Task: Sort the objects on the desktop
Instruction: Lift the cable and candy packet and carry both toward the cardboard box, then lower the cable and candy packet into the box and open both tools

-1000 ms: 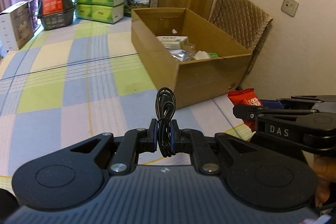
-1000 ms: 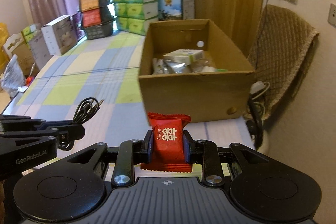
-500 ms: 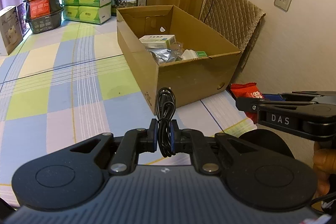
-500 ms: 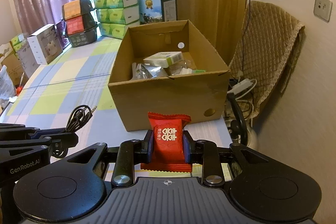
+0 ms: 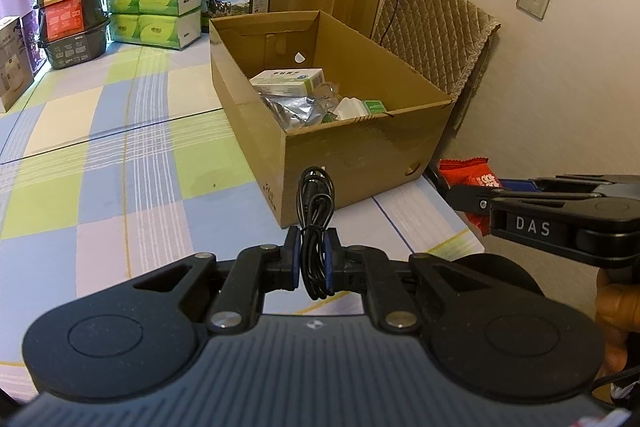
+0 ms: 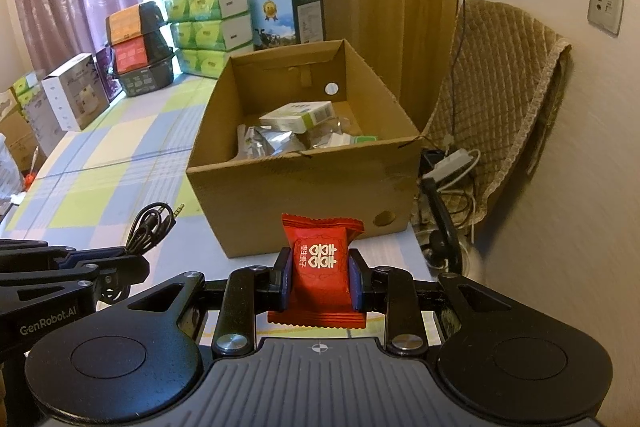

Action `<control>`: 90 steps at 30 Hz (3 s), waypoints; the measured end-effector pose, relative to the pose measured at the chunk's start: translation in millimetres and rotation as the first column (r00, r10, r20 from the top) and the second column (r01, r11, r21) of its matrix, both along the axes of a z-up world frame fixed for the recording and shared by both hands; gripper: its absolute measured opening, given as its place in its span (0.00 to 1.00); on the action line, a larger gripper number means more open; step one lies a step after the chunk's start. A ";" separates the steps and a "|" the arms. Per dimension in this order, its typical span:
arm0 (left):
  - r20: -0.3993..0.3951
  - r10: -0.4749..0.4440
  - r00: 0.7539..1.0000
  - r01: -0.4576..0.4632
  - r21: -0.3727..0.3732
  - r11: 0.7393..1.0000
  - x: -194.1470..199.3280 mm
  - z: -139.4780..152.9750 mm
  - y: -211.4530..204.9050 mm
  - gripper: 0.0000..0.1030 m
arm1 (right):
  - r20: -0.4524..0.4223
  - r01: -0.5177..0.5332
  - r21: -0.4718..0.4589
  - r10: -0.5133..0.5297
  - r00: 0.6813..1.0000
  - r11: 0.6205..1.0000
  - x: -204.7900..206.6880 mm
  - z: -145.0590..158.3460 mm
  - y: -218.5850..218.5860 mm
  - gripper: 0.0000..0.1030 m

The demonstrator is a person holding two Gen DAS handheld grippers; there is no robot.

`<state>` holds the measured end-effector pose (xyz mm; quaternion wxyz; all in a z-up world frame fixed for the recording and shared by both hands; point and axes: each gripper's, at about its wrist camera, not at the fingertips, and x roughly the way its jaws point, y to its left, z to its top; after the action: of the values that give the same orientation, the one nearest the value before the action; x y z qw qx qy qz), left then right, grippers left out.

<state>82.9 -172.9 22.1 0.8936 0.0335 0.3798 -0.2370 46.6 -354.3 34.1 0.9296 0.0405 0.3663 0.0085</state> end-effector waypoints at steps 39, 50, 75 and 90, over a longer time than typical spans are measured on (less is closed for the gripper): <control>0.052 0.008 0.999 -0.004 -0.079 0.997 79.7 41.5 -47.3 0.08 | 0.081 -0.028 -0.016 0.029 0.996 0.999 62.1 48.8 -30.9 0.24; 0.040 0.053 0.998 -0.049 -0.089 0.995 129.1 47.8 -55.1 0.08 | 0.073 -0.061 0.007 0.061 0.996 0.998 120.1 54.0 -34.2 0.24; -0.014 0.073 0.997 -0.074 -0.100 0.992 182.0 28.5 -61.8 0.08 | 0.042 -0.077 -0.004 0.077 0.996 0.997 180.0 42.0 -32.0 0.24; -0.011 0.143 0.990 -0.144 -0.116 0.983 191.8 25.8 -39.7 0.26 | 0.034 -0.072 -0.002 0.072 0.997 0.997 188.0 38.2 -32.7 0.24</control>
<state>274.7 -212.6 47.9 0.9082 -0.0464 0.3680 -0.1937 234.6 -387.0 72.4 0.9349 0.0267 0.3515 0.0426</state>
